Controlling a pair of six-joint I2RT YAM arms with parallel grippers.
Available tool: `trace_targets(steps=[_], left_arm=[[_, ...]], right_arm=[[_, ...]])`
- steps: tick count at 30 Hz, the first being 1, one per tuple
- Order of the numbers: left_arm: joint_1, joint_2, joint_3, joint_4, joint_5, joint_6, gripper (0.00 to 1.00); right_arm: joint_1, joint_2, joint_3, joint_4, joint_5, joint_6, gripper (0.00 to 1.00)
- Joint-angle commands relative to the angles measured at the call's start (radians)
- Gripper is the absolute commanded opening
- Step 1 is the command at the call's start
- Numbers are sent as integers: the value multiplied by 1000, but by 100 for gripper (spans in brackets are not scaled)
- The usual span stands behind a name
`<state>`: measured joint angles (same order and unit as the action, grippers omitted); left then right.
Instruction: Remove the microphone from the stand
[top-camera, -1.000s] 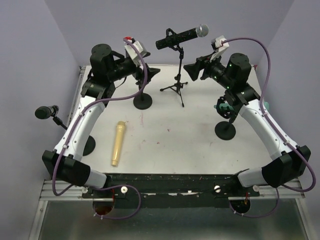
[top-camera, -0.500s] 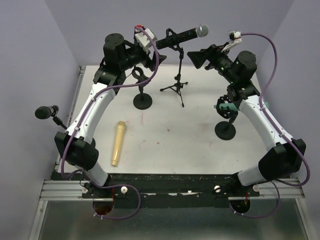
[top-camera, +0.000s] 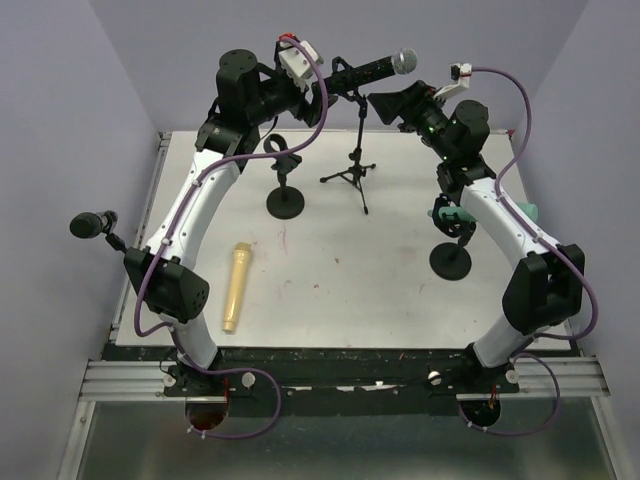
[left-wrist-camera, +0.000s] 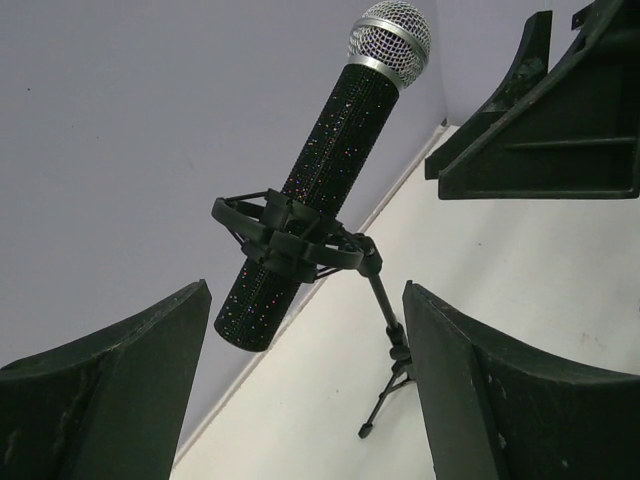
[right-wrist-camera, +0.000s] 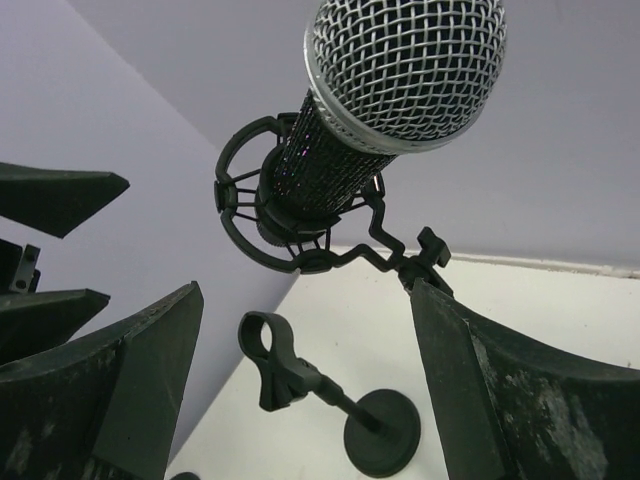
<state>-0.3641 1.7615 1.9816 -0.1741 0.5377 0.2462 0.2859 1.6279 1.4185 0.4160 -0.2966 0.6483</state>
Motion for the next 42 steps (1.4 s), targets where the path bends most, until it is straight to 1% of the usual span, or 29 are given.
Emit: trace_targets(steps=[1,9,14,20,24,26,28,30,31,35,40,42], left_arm=[[-7,9,36,-54,-39,10,86],[-16,0,20,-80,-51,37,85],[-21,-13,-3,-84,-54,50,85],[-24,-56,-67,-73,-55,42,85],[-29,-91,-118,-67,-45,50,85],[-30,-106,-141,-64,-45,54,85],[-32,-122,-164,-56,-48,53,84],[-35,-138,-190,-44,-53,36,84],[-35,-149,-204,-38,-51,27,84],[-36,-192,-254,-22,-41,13,84],[-38,-230,-297,-25,-36,22,84],[-38,-243,-306,-24,-33,24,84]], right_arm=[[-7,42,51,118,22,83,92],[-1,138,144,150,71,136,91],[19,196,221,115,161,123,87],[29,239,266,98,198,131,79],[29,253,292,86,206,136,61],[29,251,296,86,208,140,55],[29,242,296,67,220,154,54],[29,228,304,14,241,212,53],[29,218,306,-11,243,237,50],[29,173,300,-74,225,319,34],[27,130,280,-92,198,344,21],[27,116,277,-95,180,352,10]])
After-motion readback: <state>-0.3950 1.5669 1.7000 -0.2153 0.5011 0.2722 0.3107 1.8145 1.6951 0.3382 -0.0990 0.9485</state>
